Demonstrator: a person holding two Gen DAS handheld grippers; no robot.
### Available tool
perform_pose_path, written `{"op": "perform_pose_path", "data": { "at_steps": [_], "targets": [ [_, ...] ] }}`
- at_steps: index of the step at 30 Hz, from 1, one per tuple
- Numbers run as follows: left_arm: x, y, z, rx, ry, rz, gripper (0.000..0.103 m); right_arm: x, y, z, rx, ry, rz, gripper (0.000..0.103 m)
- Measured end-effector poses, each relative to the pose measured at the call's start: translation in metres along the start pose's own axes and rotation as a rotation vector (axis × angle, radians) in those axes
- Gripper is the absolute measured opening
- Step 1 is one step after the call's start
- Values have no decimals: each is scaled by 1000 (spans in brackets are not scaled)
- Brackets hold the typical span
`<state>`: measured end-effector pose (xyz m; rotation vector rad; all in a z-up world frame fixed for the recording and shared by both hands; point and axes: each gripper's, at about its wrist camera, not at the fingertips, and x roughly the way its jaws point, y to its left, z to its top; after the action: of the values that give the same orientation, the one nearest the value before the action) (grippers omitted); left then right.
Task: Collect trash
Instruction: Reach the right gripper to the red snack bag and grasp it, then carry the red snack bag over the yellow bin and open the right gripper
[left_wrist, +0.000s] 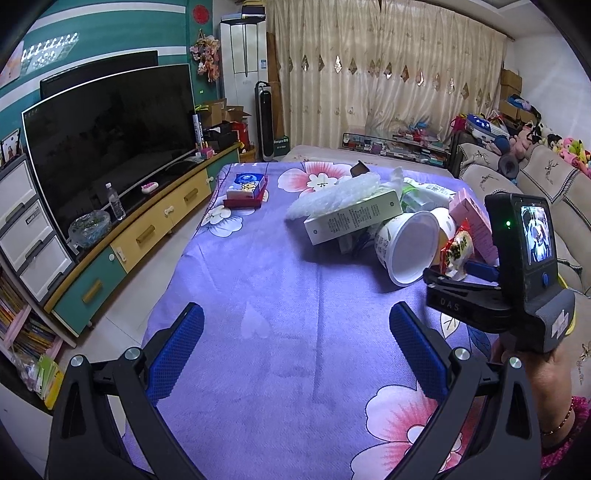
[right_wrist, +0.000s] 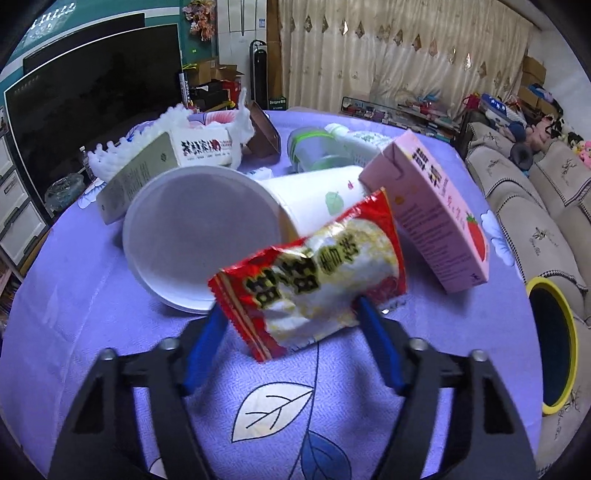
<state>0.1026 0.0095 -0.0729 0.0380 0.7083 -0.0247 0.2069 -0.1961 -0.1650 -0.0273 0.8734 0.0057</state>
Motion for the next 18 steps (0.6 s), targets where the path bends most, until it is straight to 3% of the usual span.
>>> {"op": "perform_pose_path", "data": {
  "at_steps": [1,3,5,15,18],
  "targets": [
    [1,0,0,1,0,2,99,0,-3,-1,11,-2,13,48],
    [2,1,0,-1,1,0,99,-4,-7,-4,26,-11,25,21],
    [3,1,0,-2,1,0,99,-12,-13,-9,36,-29,39,8],
    [5,-5,-2,15,-3,-12,99,-86,-61,-24,93,-124,224,4],
    [5,-10,-1,25,-3,-16,99,-108,-67,-30,88,-154,235,4]
  ]
}}
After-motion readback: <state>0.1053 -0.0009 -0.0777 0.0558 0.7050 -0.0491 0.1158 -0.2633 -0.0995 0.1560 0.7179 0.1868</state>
